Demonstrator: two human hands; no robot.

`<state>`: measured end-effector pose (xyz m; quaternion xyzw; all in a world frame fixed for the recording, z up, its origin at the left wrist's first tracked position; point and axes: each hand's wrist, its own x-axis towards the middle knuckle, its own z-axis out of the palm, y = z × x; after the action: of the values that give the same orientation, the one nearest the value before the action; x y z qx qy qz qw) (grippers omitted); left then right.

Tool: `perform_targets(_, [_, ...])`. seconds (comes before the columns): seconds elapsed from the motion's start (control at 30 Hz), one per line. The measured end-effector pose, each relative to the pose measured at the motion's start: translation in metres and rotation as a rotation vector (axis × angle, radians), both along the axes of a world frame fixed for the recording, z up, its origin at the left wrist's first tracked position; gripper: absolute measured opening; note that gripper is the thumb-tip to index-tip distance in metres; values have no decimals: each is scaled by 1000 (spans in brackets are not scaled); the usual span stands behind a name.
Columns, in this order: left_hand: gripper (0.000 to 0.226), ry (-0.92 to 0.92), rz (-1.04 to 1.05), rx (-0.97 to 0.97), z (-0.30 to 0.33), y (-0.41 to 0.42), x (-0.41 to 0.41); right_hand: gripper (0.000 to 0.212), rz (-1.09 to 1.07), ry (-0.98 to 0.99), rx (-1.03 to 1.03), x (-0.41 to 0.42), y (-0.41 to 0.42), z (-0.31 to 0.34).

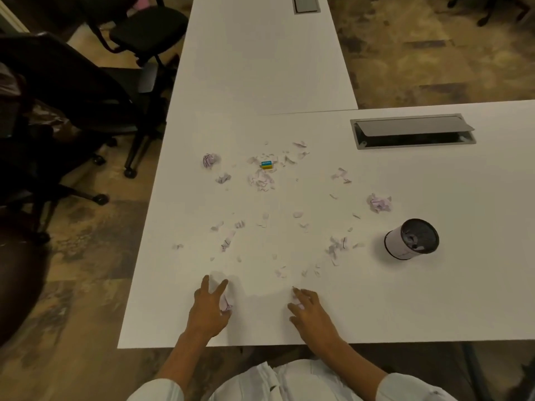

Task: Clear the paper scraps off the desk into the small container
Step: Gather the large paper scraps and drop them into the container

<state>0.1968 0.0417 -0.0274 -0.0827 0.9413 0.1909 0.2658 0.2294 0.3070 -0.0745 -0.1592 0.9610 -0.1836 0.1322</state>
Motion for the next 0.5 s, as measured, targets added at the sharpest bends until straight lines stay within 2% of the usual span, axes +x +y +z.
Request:
perform_targets(0.13, [43, 78, -2, 46, -3, 3, 5, 23, -55, -16, -36, -5, 3, -1])
perform_targets(0.2, [40, 94, 1, 53, -4, 3, 5, 28, -124, -84, -108, -10, 6, -5])
perform_targets(0.37, [40, 159, 67, 127, -1, 12, -8, 26, -451, -215, -376, -27, 10, 9])
perform_targets(0.5, [37, 263, 71, 246, 12, 35, -32, 26, -681, -188, -646, -40, 26, 42])
